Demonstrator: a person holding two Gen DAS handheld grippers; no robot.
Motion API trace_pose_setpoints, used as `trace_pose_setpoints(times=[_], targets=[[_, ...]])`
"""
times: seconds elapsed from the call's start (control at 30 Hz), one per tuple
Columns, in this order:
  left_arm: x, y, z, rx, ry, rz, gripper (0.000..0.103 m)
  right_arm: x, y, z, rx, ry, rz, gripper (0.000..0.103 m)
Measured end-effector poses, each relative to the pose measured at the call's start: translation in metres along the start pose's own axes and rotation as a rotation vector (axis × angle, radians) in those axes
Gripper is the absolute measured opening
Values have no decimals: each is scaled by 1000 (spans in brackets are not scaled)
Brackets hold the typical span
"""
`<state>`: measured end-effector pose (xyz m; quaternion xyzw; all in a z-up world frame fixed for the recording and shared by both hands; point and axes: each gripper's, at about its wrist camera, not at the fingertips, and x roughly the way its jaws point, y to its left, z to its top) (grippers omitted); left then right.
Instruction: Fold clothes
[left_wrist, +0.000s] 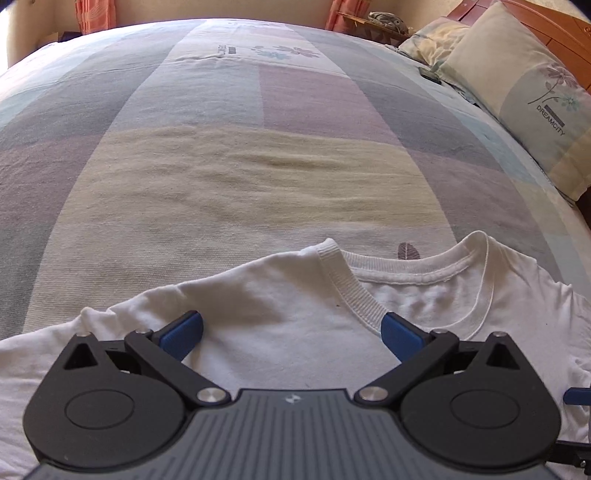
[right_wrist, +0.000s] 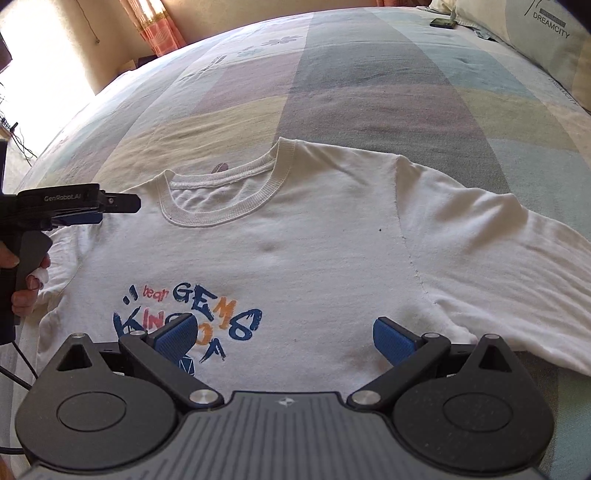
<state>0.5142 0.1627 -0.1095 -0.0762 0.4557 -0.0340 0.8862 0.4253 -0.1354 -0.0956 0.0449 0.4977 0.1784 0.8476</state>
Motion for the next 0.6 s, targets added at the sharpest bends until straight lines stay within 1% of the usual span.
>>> trace_pose_setpoints(times=[0.1, 0.23, 0.37, 0.47, 0.53, 0.6], targets=[[-9, -1, 11, -15, -22, -12, 102, 2, 3, -8, -33, 15, -5, 103], [-43, 11, 0, -26, -39, 39, 102, 6, 7, -16, -80, 34, -17, 103], [-79, 24, -13, -36, -55, 95, 102, 12, 17, -18, -152, 52, -70, 103], [-96, 41, -38, -52, -36, 183, 102, 17, 28, -24, -245, 55, -123, 103], [-99, 50, -54, -73, -1, 220, 102, 17, 29, -26, -248, 46, -131, 103], [-101, 59, -69, -97, 12, 217, 102, 16, 28, -26, -245, 40, -131, 103]])
